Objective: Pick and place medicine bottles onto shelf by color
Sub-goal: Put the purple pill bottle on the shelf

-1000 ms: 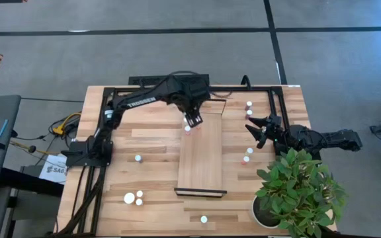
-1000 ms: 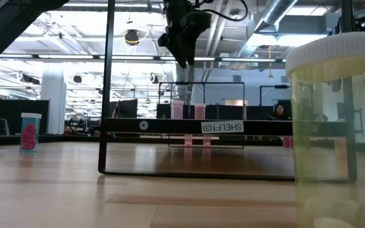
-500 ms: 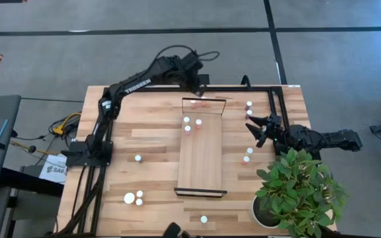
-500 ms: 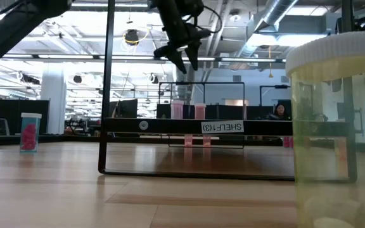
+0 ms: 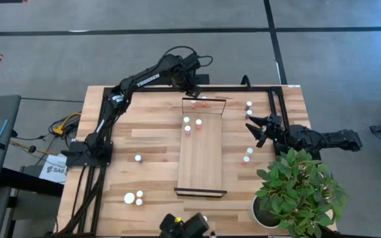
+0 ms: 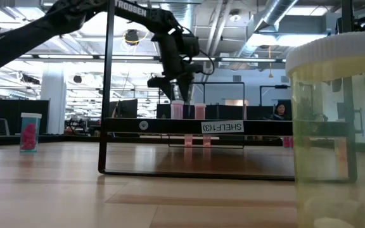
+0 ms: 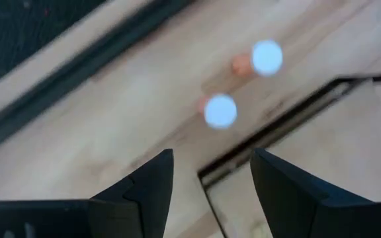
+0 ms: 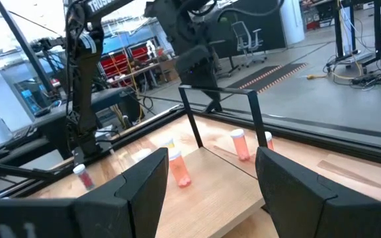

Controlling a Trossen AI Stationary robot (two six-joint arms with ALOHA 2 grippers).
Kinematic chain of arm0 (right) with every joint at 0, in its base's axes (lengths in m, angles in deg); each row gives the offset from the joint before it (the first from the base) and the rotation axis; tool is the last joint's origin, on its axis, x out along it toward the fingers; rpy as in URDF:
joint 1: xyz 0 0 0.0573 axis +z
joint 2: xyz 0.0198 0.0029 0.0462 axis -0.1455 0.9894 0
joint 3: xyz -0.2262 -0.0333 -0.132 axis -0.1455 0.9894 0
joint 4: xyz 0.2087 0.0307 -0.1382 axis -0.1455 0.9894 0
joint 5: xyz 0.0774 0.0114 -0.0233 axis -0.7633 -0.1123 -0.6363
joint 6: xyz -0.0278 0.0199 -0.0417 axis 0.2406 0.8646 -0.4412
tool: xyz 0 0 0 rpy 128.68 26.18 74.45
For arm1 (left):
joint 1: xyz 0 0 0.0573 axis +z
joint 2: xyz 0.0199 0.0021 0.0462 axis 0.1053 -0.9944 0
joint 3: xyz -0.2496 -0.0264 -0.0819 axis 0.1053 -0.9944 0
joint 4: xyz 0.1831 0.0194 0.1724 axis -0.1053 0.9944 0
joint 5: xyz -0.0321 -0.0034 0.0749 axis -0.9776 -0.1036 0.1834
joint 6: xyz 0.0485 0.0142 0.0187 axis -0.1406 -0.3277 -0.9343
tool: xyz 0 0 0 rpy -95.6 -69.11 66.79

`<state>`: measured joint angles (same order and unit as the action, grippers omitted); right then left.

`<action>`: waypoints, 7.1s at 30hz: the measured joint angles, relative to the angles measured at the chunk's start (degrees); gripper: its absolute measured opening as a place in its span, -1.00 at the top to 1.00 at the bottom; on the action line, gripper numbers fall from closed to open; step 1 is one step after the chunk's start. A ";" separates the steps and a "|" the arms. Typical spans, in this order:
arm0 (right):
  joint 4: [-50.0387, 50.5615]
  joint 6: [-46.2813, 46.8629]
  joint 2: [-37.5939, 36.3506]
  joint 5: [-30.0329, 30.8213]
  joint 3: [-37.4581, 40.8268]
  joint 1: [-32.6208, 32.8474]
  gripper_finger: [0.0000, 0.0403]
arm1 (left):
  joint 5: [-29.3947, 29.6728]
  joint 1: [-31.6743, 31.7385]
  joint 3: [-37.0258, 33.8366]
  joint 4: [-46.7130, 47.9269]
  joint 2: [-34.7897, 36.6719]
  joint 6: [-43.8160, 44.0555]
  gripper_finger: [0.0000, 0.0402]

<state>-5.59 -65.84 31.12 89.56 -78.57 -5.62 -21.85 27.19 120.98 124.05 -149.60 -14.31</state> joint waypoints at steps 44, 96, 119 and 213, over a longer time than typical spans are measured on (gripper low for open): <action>-0.02 0.01 -0.01 0.07 0.00 0.00 -0.24 | -2.03 -1.51 -0.04 -4.09 -4.65 24.49 0.04; -0.04 0.01 0.00 0.07 0.00 0.01 -0.24 | -6.13 0.67 -0.07 -6.44 -11.17 30.46 0.04; -0.04 0.02 0.00 0.07 0.00 0.02 -0.24 | -3.26 1.26 -0.07 -6.60 -11.17 30.34 0.45; -0.04 0.00 0.00 0.04 0.00 0.02 -0.24 | 6.20 -20.80 2.34 16.04 10.27 36.92 0.56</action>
<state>-5.63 -65.83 31.12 89.60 -78.57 -5.60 -15.65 6.39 123.32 140.09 -139.33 22.61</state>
